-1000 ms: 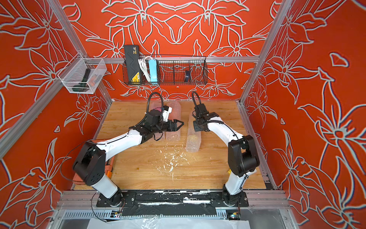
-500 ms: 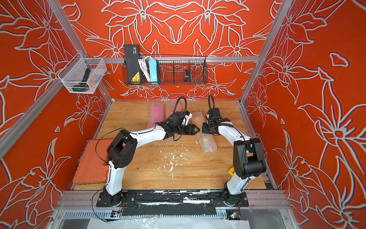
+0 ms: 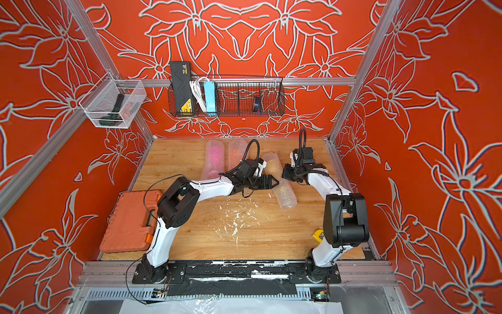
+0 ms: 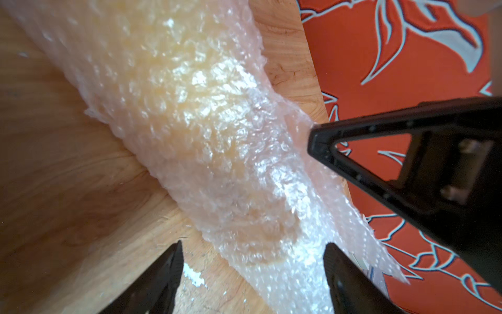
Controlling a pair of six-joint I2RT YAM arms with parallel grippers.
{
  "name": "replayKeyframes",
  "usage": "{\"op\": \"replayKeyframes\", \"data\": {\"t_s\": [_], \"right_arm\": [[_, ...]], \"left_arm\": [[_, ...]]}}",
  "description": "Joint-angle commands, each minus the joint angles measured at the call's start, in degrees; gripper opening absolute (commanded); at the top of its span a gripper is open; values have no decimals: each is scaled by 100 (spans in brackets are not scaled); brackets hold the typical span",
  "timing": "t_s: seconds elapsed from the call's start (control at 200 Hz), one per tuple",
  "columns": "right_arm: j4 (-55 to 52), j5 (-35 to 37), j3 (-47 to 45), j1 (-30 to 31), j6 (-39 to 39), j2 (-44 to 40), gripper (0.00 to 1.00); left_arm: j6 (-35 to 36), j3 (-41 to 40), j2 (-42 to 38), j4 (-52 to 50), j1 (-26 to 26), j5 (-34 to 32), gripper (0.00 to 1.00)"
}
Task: Unpack wine glasses from bubble wrap
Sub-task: Unwrap the bubble wrap at the center of the board.
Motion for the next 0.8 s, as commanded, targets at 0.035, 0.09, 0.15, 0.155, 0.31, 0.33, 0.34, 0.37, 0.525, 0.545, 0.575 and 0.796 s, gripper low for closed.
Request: {"op": "replayKeyframes", "data": {"t_s": [0.035,0.09,0.15,0.155,0.31,0.33,0.34,0.37,0.525,0.545,0.575,0.796], "right_arm": [[118,-343,-114,-29,170,-78,0],[142,-332,-151,-39,189,-95,0],[151,-320,-180,-55,198,-112,0],[147,-320,-180,-55,198,-118,0],[133,-372,-237,-74,189,-138,0],[133,-372,-249,-81,197,-145,0],[133,-372,-257,-82,202,-159,0],[150,-377,-283,-83,213,-180,0],[112,-336,-265,-108,174,-260,0],[85,-309,-252,-108,157,-261,0],[49,-263,-234,-117,116,-256,0],[-246,385,-209,-124,-148,-316,0]], "left_arm": [[-625,94,217,717,-41,531,80],[-743,95,250,837,-42,578,80],[-834,12,221,951,-45,477,80],[-844,0,218,964,-43,466,80],[-1045,-117,262,1264,-34,364,77],[-1038,-87,296,1242,-39,347,75],[-1038,-73,321,1235,-34,342,74],[-1038,-14,381,1224,-35,356,69],[-1078,152,655,1292,-32,596,39],[-1067,139,659,1287,-32,596,39],[-1029,111,638,1261,-32,580,36],[-596,-393,164,1030,112,283,16]]}}
